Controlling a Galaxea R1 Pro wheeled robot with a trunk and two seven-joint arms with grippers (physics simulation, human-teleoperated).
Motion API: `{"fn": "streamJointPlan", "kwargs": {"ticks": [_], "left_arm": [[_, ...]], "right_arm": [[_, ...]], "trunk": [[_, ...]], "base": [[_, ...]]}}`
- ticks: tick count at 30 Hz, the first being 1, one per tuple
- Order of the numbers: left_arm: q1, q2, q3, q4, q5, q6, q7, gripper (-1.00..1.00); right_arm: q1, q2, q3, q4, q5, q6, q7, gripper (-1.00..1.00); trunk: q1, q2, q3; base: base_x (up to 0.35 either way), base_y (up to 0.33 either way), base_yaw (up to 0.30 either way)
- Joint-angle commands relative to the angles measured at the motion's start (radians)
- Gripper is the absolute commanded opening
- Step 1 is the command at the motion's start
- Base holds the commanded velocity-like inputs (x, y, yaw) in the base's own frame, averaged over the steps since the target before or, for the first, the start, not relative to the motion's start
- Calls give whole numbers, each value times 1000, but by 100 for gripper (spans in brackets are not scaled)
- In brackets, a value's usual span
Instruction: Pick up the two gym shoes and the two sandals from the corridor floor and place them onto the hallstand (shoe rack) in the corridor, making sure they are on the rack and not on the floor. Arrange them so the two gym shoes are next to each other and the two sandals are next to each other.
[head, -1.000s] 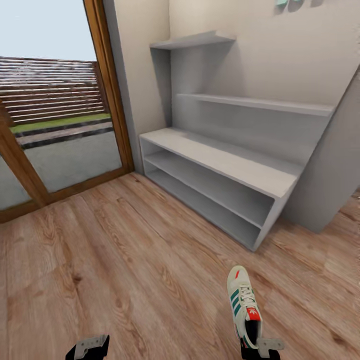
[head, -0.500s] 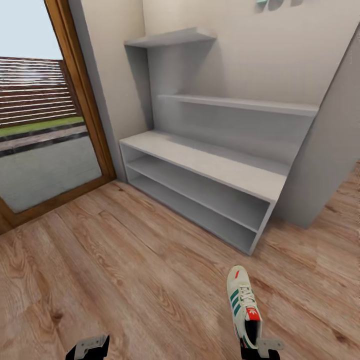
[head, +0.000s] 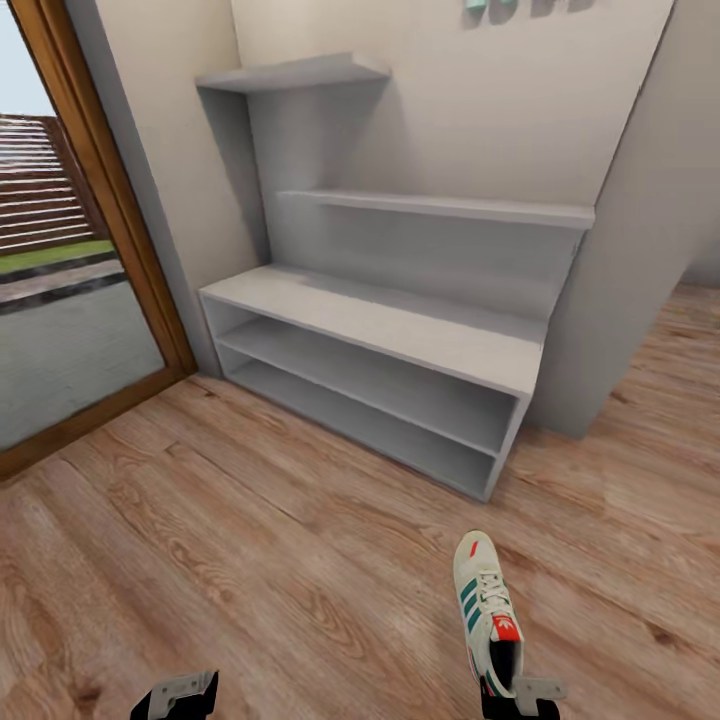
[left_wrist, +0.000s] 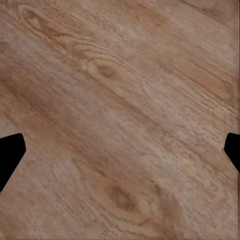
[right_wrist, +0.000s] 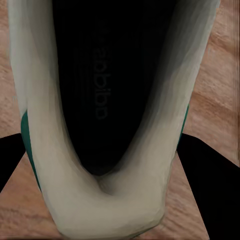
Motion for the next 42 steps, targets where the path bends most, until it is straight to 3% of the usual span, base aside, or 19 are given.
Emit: {"fn": "streamJointPlan", "kwargs": {"ticks": [1,42], "left_arm": [[-1,-1,8,0,-10,-4,-6,100],[-1,-1,8,2,-11,-5,-6,100]], "right_arm": [[-1,0,0,1,4,-2,-4,-100],[-1,0,0,1,4,-2,-4,-100]], "trunk": [[0,0,-1],[0,0,-1]], "base": [[5,38,-265],[0,1,-265]]}}
